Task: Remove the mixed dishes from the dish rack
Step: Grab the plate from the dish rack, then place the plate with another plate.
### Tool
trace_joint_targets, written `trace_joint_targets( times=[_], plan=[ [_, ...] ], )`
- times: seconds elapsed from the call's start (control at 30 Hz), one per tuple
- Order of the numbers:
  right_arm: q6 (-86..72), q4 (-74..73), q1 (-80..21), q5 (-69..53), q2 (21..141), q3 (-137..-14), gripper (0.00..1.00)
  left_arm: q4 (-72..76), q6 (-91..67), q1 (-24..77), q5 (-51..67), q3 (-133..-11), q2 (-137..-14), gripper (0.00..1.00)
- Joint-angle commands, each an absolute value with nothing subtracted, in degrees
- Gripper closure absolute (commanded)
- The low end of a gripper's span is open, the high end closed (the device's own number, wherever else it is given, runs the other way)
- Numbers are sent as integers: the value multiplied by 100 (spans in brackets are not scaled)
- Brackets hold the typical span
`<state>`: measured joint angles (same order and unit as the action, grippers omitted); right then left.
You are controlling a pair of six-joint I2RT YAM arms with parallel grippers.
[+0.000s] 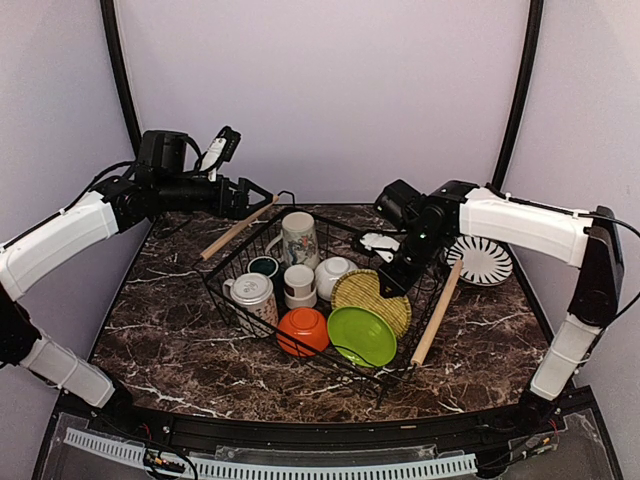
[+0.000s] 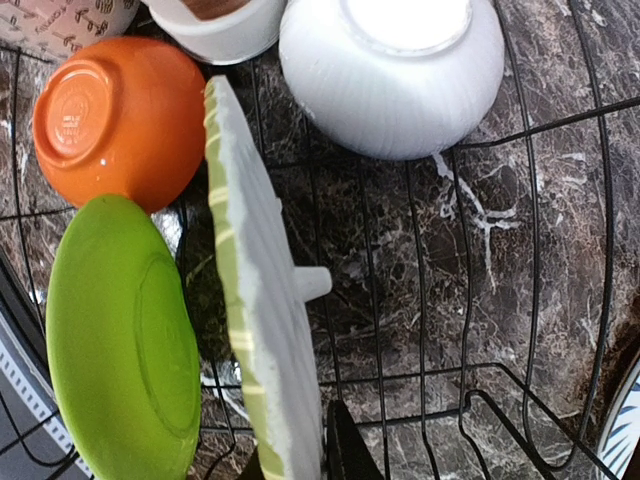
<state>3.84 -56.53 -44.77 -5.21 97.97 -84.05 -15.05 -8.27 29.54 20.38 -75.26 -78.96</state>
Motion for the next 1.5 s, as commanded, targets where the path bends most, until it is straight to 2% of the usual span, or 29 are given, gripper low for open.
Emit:
trace_joint_targets(
  times=[0.0, 0.23, 0.57, 0.83, 1.1, 1.27, 1.47],
  plan=[
    [343, -5882, -4564, -379, 9805, -8683, 93, -1494, -898, 2988, 2101, -7517, -7925, 1],
    [334, -6045, -4651, -341, 9726, -8970, 100, -1496, -906, 2986, 2115, -7524, -7944, 1],
    [279, -6142, -4693, 312, 9283, -9400, 100, -1511, -918, 2988, 2123, -7532, -7971, 1],
    [269, -5397, -4694, 1032, 8474, -9211, 100, -1520, -915, 2988, 2109, -7535, -7980, 1],
    [201, -3883, -4685, 1511, 7043, -8325, 100, -1519, -921, 2988, 2110, -7541, -8006, 1],
    [2, -2322, -4597, 1898, 5639, -7211, 100, -1521, -929, 2988, 2126, -7541, -8023, 1],
    [-756, -792, -4156, 3098, 4580, -5951, 100, -1509, -953, 2988, 2149, -7541, -8045, 1]
  ],
)
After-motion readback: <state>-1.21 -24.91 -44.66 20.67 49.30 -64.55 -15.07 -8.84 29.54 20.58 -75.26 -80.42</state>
